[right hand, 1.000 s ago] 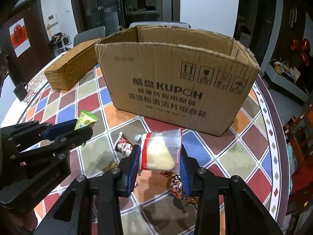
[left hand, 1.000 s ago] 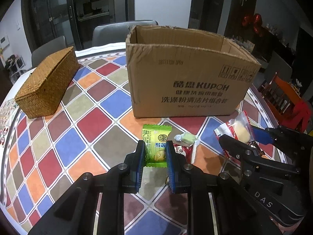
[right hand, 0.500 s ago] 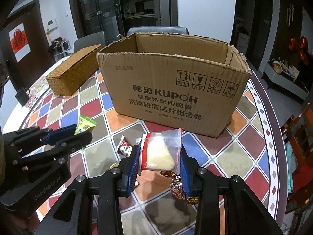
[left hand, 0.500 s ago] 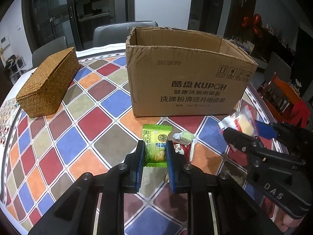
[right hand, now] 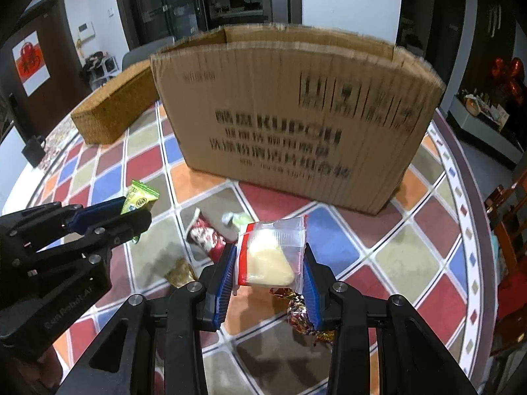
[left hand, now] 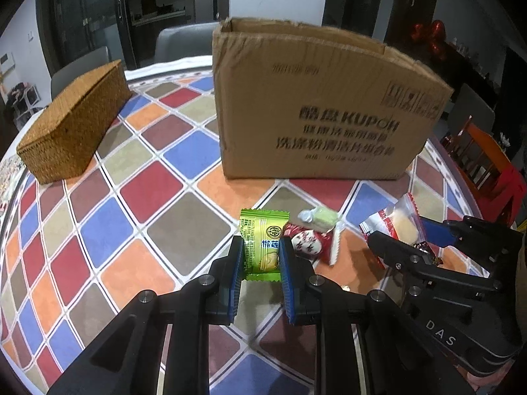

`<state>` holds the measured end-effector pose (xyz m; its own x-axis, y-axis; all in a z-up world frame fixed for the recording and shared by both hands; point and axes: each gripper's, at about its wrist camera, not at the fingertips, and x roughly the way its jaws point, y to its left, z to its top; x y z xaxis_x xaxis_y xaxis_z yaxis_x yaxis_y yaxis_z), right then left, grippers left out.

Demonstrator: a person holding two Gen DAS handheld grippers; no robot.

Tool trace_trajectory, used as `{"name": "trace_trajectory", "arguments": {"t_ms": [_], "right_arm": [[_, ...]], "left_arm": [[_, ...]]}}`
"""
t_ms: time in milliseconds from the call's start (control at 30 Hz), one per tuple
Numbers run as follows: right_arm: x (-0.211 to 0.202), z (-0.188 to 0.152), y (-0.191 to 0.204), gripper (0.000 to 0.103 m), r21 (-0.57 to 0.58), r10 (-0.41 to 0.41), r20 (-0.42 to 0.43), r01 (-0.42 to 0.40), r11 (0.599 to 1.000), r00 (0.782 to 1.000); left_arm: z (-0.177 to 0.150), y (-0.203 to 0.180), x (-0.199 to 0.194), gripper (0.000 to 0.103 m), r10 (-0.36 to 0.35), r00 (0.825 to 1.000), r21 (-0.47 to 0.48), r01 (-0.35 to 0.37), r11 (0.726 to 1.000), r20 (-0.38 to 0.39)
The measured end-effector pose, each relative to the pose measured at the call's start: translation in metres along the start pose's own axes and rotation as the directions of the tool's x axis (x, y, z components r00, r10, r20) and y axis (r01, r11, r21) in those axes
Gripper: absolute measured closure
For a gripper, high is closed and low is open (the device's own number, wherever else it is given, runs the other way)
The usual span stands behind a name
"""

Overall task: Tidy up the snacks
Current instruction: 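Hold the green packet in the left tool while right tool holds the clear bag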

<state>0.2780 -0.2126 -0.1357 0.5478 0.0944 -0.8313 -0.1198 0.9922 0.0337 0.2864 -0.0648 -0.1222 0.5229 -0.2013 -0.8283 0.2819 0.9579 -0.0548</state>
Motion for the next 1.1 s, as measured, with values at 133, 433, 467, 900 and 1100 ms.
{"name": "trace_trajectory", "arguments": {"t_ms": [133, 433, 467, 900, 1100], "right_arm": [[0.014, -0.005, 0.002, 0.065, -0.001, 0.006, -0.026, -0.006, 1.000, 1.000], [0.035, -0.014, 0.000, 0.065, -0.007, 0.009, -0.071, -0.009, 1.000, 0.997], [0.037, -0.014, -0.001, 0.065, -0.006, 0.009, -0.074, -0.010, 1.000, 0.997], [0.042, -0.015, 0.003, 0.063, -0.037, -0.017, -0.079, 0.015, 0.999, 0.997], [0.046, -0.011, 0.007, 0.054, -0.048, -0.040, -0.082, 0.036, 0.998, 0.996]], "left_arm": [[-0.004, 0.003, 0.012, 0.081, 0.003, 1.000, -0.007, -0.003, 1.000, -0.019], [-0.009, 0.003, 0.025, 0.081, 0.002, 0.999, -0.009, -0.002, 1.000, -0.043], [-0.009, 0.003, 0.027, 0.081, 0.002, 0.999, -0.009, -0.002, 1.000, -0.046], [-0.010, 0.005, 0.033, 0.081, -0.004, 0.998, -0.013, 0.003, 1.000, -0.057], [-0.010, 0.006, 0.033, 0.081, -0.005, 0.999, -0.017, 0.004, 1.000, -0.054]]}}
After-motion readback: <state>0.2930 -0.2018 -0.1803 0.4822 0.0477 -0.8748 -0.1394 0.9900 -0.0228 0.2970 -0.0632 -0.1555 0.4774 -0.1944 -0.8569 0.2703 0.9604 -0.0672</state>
